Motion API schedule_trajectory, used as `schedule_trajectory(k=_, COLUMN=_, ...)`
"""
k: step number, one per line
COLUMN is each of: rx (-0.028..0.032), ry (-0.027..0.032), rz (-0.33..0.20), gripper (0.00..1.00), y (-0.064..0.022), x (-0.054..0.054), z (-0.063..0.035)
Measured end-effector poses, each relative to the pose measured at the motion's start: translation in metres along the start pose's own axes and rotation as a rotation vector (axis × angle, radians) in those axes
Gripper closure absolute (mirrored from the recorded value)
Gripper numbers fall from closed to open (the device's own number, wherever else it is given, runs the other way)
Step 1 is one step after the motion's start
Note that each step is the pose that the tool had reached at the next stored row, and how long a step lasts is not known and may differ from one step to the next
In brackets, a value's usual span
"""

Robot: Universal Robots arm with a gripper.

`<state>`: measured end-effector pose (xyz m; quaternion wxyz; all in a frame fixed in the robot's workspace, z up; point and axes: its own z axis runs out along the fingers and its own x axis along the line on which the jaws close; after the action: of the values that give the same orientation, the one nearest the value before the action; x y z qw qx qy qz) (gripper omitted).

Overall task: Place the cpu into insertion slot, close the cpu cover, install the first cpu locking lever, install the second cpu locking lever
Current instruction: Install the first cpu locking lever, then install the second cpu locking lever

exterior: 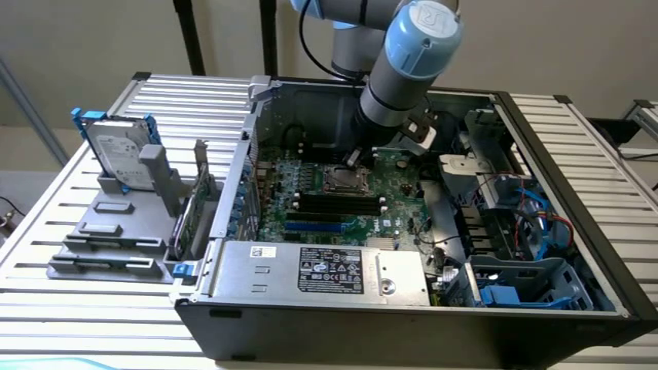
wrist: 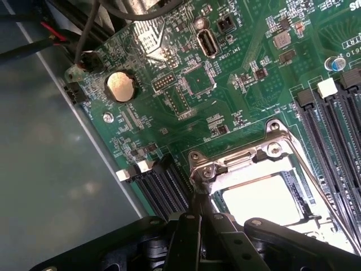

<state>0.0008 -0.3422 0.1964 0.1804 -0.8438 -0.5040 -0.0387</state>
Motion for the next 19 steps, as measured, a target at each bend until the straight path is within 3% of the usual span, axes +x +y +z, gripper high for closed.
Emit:
schedule_trajectory(k=3, rx=0.0017, ry=0.0032, rz=0.0, gripper=0.89, y=-0.0015, x=-0.001, z=-0.0074)
schedule_trajectory(k=7, rx=0.0024, ry=0.0042, rz=0.0, gripper=0.89, y=-0.0041, x=-0.011, z=-0.0127)
schedule_trajectory(k=10, rx=0.0046, ry=0.0083, rz=-0.001, gripper=0.89, y=-0.0049, x=-0.013, z=-0.0135)
schedule_trajectory(k=19, rx=0.0046, ry=0.0084, rz=-0.001, gripper=0.89, y=-0.0049, x=-0.013, z=-0.0134)
